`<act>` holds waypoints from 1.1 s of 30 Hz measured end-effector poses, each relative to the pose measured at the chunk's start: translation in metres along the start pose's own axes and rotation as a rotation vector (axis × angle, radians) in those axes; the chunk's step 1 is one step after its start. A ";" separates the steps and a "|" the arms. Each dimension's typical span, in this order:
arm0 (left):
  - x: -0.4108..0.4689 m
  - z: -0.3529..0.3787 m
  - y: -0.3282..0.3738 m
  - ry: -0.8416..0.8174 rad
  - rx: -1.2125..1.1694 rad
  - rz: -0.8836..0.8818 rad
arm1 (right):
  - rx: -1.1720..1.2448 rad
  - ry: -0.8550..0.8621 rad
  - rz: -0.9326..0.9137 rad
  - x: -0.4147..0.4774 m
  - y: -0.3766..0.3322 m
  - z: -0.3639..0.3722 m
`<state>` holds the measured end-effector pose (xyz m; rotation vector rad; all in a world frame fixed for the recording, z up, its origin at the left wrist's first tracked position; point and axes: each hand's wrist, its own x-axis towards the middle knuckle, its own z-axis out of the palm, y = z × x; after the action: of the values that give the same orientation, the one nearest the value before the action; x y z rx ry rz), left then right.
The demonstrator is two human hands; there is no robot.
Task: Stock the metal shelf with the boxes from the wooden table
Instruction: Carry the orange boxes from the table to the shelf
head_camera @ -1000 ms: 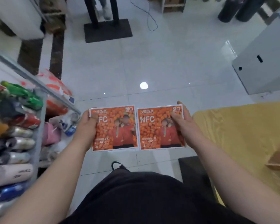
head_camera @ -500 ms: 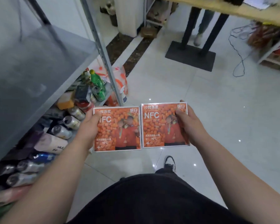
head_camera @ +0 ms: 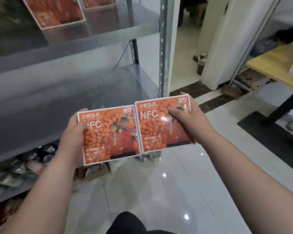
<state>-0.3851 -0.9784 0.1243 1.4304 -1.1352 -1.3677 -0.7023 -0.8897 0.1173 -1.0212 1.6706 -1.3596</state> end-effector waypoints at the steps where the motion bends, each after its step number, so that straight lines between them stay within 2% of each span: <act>1: 0.001 -0.007 0.013 0.023 -0.015 0.041 | -0.008 -0.021 -0.036 0.013 -0.018 0.005; 8: 0.026 -0.045 0.115 0.124 -0.147 0.332 | 0.044 -0.148 -0.280 0.098 -0.137 0.048; 11: 0.046 -0.053 0.156 0.127 -0.165 0.447 | 0.026 -0.124 -0.396 0.127 -0.184 0.062; 15: 0.075 -0.063 0.198 0.145 -0.156 0.515 | 0.032 -0.083 -0.510 0.158 -0.228 0.076; 21: 0.126 -0.069 0.231 0.136 -0.166 0.555 | 0.040 0.018 -0.589 0.196 -0.256 0.102; 30: 0.180 -0.039 0.257 0.112 -0.073 0.611 | 0.075 0.116 -0.616 0.249 -0.251 0.115; 33: 0.192 -0.029 0.264 0.123 -0.032 0.629 | 0.006 0.144 -0.651 0.268 -0.251 0.118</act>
<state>-0.3732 -1.2293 0.3342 0.9903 -1.3250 -0.8365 -0.6736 -1.2107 0.3293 -1.5808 1.4854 -1.8795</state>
